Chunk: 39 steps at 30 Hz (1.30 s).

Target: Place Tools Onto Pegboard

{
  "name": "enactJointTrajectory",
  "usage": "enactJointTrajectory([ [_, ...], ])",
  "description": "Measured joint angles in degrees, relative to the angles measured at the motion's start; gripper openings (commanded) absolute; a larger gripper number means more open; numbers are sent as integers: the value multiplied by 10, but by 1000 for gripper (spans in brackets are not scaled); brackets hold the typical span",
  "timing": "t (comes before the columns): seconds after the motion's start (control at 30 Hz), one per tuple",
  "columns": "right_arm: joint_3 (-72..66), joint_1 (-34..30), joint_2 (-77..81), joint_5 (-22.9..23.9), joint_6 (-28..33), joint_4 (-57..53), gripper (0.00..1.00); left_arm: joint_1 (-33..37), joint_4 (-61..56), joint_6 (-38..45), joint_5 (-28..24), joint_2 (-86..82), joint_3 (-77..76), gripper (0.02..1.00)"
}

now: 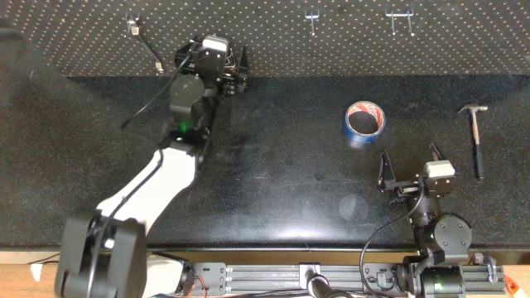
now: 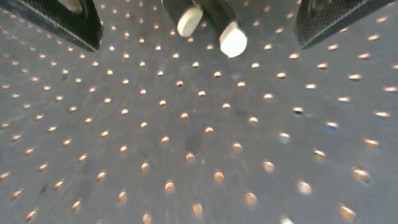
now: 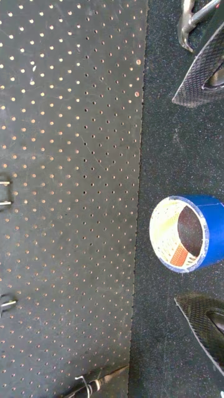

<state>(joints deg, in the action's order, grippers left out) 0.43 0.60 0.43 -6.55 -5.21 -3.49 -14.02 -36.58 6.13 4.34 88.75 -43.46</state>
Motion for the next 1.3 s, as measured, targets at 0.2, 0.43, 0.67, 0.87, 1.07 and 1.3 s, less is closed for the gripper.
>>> enactJointTrajectory([
  [0.2,0,0,0,0,0,0,976,29,164,0,-44,-135,12,996],
  [0.43,0,0,0,0,0,0,976,147,188,-32,-113,-361,188,996],
  [0.67,0,0,0,0,0,0,976,186,138,-80,-101,-550,330,993],
  [0.87,0,0,0,0,0,0,976,202,126,-119,-84,-674,424,996],
  [1.07,0,0,0,0,0,0,976,203,281,-125,-62,-772,431,996],
  [1.3,0,0,0,0,0,0,976,199,393,-125,-58,-873,431,998],
])
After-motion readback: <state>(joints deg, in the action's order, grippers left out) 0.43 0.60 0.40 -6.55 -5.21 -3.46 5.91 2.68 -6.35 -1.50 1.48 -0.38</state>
